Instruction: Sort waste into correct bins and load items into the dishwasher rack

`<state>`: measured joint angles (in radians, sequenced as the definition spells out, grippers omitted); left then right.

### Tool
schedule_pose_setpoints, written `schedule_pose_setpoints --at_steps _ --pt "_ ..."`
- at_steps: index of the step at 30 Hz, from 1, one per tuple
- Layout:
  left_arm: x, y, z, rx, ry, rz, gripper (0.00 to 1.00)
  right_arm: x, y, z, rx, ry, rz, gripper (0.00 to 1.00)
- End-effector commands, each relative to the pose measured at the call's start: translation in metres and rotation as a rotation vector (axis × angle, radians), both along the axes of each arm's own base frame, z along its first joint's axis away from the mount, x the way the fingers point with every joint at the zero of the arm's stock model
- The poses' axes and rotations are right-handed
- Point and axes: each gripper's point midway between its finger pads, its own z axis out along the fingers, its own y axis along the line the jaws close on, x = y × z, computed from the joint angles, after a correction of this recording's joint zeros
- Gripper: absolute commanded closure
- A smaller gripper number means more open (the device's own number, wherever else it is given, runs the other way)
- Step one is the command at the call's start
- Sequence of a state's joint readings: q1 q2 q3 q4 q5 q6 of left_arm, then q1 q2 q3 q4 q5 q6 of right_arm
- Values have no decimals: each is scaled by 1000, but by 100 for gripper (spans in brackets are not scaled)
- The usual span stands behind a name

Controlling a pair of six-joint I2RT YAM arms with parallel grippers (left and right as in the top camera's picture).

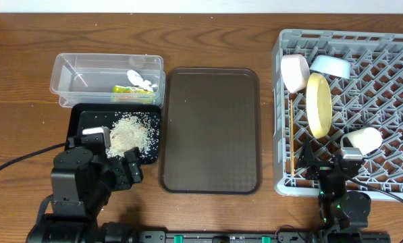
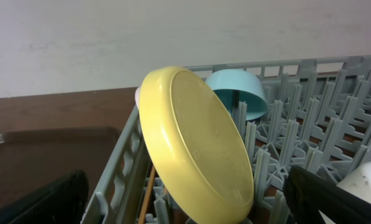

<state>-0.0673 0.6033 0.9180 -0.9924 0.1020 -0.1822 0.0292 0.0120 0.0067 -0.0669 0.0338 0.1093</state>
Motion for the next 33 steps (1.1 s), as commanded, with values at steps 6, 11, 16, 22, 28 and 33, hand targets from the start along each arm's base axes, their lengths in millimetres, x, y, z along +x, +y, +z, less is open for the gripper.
schedule_pose_setpoints --at_steps 6,11,16,22,28,33 --pt "-3 2 0 8 -10 2 8 0 -2 0 -14 0 -12 1" --pt "-10 14 -10 53 -43 49 8 0 -2 0 -14 0 -12 1" --pt "-7 15 -47 57 -105 57 8 0 -2 0 -14 0 -12 1" --pt "13 15 -75 45 -283 69 8 0 -2 0 -14 0 -12 1" --pt "35 15 -83 36 -477 74 8 0 -2 0 -14 0 -12 1" --pt "49 15 -79 43 -630 77 8 0 -2 0 -14 0 -12 1"
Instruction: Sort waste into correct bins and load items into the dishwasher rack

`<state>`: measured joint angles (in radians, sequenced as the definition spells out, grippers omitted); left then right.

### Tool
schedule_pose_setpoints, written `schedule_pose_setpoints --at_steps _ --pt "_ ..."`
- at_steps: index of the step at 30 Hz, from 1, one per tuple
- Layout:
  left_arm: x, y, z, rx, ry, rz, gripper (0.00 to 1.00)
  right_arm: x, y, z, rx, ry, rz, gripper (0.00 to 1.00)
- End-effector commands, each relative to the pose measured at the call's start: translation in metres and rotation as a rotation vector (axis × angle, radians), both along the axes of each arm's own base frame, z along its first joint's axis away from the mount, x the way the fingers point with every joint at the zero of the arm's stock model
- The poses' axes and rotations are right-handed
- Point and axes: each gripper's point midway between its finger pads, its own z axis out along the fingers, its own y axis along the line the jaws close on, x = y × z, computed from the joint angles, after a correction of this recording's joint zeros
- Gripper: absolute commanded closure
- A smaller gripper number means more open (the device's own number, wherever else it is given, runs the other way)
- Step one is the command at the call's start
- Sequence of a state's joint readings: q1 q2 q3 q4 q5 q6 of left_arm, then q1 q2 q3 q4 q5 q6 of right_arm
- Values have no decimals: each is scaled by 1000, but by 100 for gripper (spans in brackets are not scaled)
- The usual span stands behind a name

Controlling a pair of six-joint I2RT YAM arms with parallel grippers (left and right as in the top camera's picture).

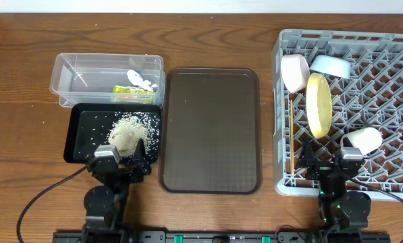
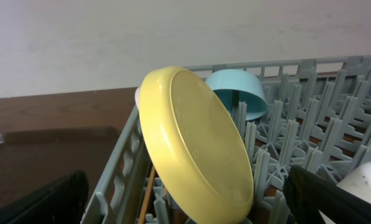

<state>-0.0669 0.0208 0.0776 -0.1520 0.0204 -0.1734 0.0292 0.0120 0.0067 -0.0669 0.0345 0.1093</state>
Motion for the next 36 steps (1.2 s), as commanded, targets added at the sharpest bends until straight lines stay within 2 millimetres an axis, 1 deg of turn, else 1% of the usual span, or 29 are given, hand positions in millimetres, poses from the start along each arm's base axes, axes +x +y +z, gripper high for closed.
schedule_pose_setpoints --at_steps 1,3,6,9,36 --pt "6 4 1 46 -74 15 8 0 -2 0 -14 0 -11 1" --pt "7 4 6 96 -103 13 8 0 -2 0 -14 0 -11 1" --pt "7 4 6 157 -103 5 8 0 -2 0 -14 0 -11 1" --pt "5 4 -12 138 -29 2 8 0 -2 0 -14 0 -11 1" --pt "5 4 -12 138 -27 2 8 0 -2 0 -14 0 -11 1"
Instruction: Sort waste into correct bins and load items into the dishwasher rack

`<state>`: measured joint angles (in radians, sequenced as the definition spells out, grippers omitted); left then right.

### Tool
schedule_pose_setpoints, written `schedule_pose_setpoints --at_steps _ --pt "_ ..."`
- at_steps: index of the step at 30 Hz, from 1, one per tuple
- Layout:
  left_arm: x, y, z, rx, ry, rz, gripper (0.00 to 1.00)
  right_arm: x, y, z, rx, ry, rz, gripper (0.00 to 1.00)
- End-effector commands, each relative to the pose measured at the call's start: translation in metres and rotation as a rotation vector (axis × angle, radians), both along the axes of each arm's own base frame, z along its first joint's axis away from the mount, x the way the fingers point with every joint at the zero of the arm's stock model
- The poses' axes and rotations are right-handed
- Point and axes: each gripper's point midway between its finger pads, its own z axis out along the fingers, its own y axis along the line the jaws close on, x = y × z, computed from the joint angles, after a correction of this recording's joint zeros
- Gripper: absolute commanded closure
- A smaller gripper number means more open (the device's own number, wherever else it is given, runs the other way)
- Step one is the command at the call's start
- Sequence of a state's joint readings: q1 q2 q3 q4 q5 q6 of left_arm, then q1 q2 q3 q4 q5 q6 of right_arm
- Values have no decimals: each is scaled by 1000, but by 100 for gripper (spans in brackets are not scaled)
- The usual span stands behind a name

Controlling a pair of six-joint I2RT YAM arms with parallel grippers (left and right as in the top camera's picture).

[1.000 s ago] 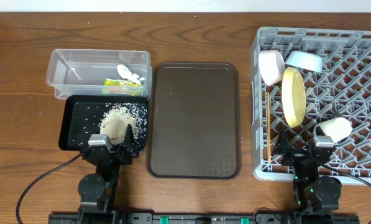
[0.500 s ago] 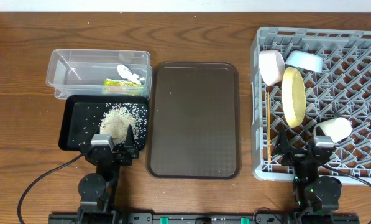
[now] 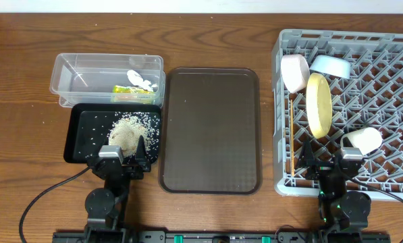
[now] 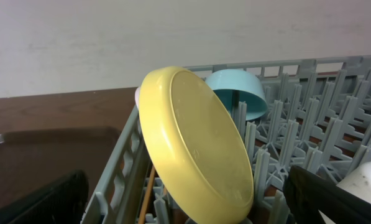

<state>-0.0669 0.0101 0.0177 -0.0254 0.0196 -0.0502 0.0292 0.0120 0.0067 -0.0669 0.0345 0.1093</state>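
The grey dishwasher rack (image 3: 390, 40) at the right holds a yellow plate (image 3: 318, 104) on edge, a pink bowl (image 3: 294, 71), a light blue bowl (image 3: 331, 65), a white cup (image 3: 362, 140) and a wooden chopstick (image 3: 290, 138). My right gripper (image 3: 326, 162) is open at the rack's front edge; its view faces the yellow plate (image 4: 194, 143), with the blue bowl (image 4: 238, 93) behind. Rice-like scraps (image 3: 127, 131) lie in the black bin (image 3: 79, 135), wrappers (image 3: 137, 82) in the clear bin (image 3: 86, 74). My left gripper (image 3: 125, 154) is open and empty at the black bin's front edge.
A brown serving tray (image 3: 211, 128) lies bare between the bins and the rack. Both arms are folded low at the table's front edge. The rack's back and right rows of tines stand free.
My left gripper sits very slightly further right at the black bin's front edge. The right arm and everything in the rack are unchanged.
My left arm first stood raised over the black bin's front left corner. Then it was folded down at the table's front edge, where it stays now. The right gripper rested open at the rack's front throughout, and no object moved.
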Motion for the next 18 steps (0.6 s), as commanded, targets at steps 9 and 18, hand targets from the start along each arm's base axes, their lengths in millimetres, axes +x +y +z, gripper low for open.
schedule_pose_setpoints --at_steps 9,18 --pt "-1 5 -16 22 52 23 8 0 -2 0 -14 0 -11 1" --pt "-1 5 -16 21 52 23 8 0 -2 0 -14 0 -11 2"
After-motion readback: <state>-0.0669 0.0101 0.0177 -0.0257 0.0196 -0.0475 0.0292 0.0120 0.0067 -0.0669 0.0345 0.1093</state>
